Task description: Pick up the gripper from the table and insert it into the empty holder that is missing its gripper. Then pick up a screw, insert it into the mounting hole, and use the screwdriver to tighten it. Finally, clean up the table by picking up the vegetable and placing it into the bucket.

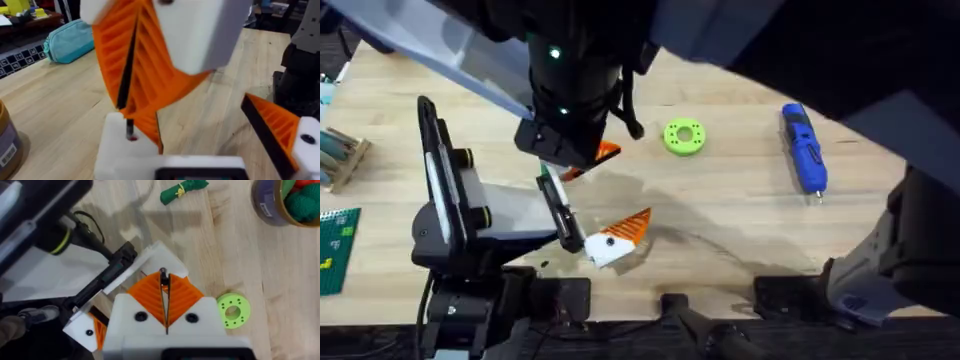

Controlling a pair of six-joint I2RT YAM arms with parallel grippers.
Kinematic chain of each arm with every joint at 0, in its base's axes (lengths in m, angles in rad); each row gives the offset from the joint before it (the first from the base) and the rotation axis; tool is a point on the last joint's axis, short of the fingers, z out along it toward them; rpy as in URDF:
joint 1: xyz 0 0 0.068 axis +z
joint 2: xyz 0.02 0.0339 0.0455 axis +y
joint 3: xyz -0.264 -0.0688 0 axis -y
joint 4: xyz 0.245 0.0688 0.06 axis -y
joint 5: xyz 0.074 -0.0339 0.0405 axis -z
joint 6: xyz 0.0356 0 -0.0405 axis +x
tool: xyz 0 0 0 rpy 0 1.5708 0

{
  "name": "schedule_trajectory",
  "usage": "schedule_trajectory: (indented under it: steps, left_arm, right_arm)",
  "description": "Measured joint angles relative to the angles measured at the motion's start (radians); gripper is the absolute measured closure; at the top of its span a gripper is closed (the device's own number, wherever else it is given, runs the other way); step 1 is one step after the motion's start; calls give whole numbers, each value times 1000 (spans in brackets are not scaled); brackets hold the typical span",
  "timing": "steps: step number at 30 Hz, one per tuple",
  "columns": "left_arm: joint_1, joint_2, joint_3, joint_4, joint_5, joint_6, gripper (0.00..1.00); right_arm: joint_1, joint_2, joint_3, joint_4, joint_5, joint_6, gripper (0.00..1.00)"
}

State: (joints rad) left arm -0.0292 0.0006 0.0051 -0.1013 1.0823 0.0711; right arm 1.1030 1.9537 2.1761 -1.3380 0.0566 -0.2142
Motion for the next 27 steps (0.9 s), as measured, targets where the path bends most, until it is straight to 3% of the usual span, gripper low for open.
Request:
schedule_trajectory:
  steps: [27]
  left_arm:
    - [0,0,0,0,0,0,14]
  right_arm:
    - [0,0,0,-16,0,0,996]
